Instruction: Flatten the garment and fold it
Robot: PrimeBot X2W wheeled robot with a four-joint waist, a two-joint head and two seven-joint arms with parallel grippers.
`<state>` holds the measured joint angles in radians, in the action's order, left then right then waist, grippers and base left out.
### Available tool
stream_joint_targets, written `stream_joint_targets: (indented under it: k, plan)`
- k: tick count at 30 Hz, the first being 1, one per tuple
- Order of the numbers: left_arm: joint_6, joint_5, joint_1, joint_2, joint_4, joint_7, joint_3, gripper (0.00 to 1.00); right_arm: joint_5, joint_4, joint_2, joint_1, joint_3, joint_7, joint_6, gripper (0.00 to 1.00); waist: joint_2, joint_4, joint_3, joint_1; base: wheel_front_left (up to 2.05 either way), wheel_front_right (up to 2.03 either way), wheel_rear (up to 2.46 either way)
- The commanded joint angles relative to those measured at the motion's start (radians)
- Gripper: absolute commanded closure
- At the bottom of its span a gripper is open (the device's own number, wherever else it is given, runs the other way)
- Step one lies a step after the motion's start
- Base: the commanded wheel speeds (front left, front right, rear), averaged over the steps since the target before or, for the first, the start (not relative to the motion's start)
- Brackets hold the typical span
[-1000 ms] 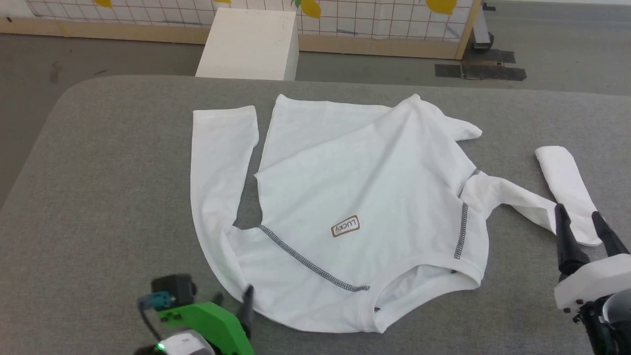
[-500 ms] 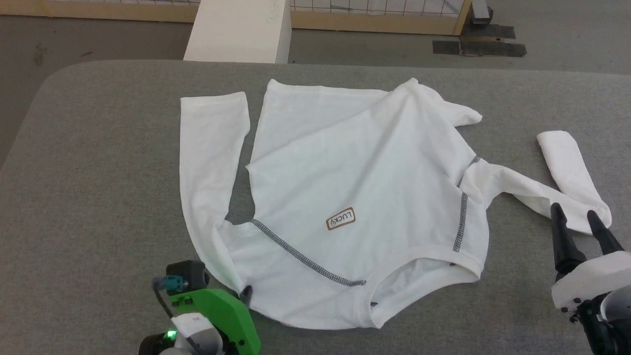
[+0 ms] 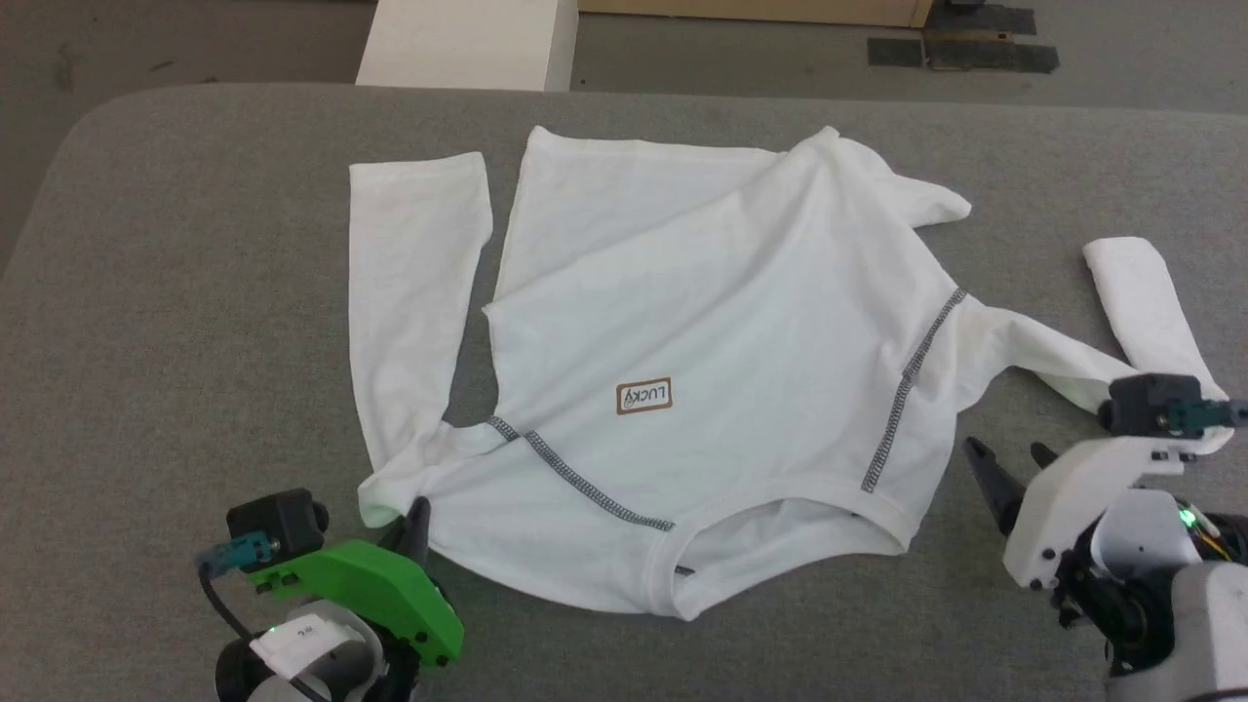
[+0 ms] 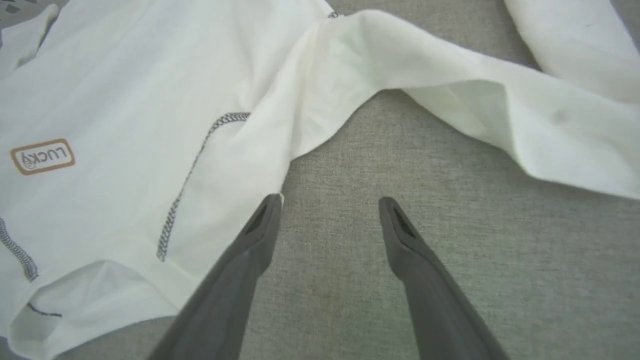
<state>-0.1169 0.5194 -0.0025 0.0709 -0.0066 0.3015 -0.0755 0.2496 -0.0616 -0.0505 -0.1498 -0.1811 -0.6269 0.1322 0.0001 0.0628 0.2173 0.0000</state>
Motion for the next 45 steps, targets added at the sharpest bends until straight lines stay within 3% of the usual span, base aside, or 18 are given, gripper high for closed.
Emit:
stream_joint_targets:
  k: [1,15,16,17,18,27,34,39,45]
  plan:
    - [-0.008,-0.003,0.002,0.008,-0.004,-0.009,0.007,1.00,-0.017,-0.022,0.000,-0.040,0.008,-0.007,-0.002,0.00,-0.0001,0.006,0.012,0.0000,0.00,0.00,0.00]
    - [0.012,0.002,-0.038,0.010,0.006,-0.009,-0.023,1.00,-0.165,-0.299,0.000,-0.250,-0.001,0.018,-0.002,0.00,-0.0001,0.034,0.074,0.0000,0.00,0.00,0.00]
    - [0.012,0.002,-0.039,0.011,0.007,-0.009,-0.024,1.00,-0.160,-0.315,0.000,-0.256,-0.002,0.022,-0.002,0.34,-0.0001,0.034,0.075,0.0000,0.00,0.00,0.00]
    - [0.012,0.002,-0.040,0.012,0.009,-0.010,-0.024,1.00,-0.156,-0.325,0.000,-0.259,0.003,0.024,-0.002,0.56,-0.0001,0.033,0.076,0.0000,0.00,0.00,0.00]
    - [0.011,0.002,-0.040,0.012,0.010,-0.011,-0.024,1.00,-0.154,-0.333,0.000,-0.262,0.008,0.027,-0.002,1.00,-0.0001,0.031,0.076,0.0000,0.00,0.00,0.00]
    - [0.016,0.019,-0.033,0.011,0.001,-0.032,-0.022,1.00,-0.137,-0.276,0.000,-0.235,0.023,0.039,-0.002,1.00,-0.0001,0.010,0.026,0.0000,0.00,0.00,0.00]
    - [0.068,0.145,-0.087,-0.003,-0.119,-0.092,0.029,1.00,0.074,0.007,0.000,-0.187,0.039,-0.042,-0.002,1.00,-0.0001,-0.006,-0.033,0.0000,0.00,0.00,0.00]
    - [0.095,0.152,-0.223,0.054,-0.211,-0.085,0.066,1.00,0.246,0.229,-0.003,-0.234,0.006,-0.165,-0.002,1.00,-0.0001,-0.016,-0.073,0.0000,0.00,0.00,0.00]
    - [0.117,0.148,-0.465,0.126,-0.256,-0.029,0.077,1.00,0.347,0.332,-0.035,-0.398,-0.080,-0.315,-0.002,1.00,-0.0001,-0.016,-0.117,0.0000,0.00,0.00,0.00]
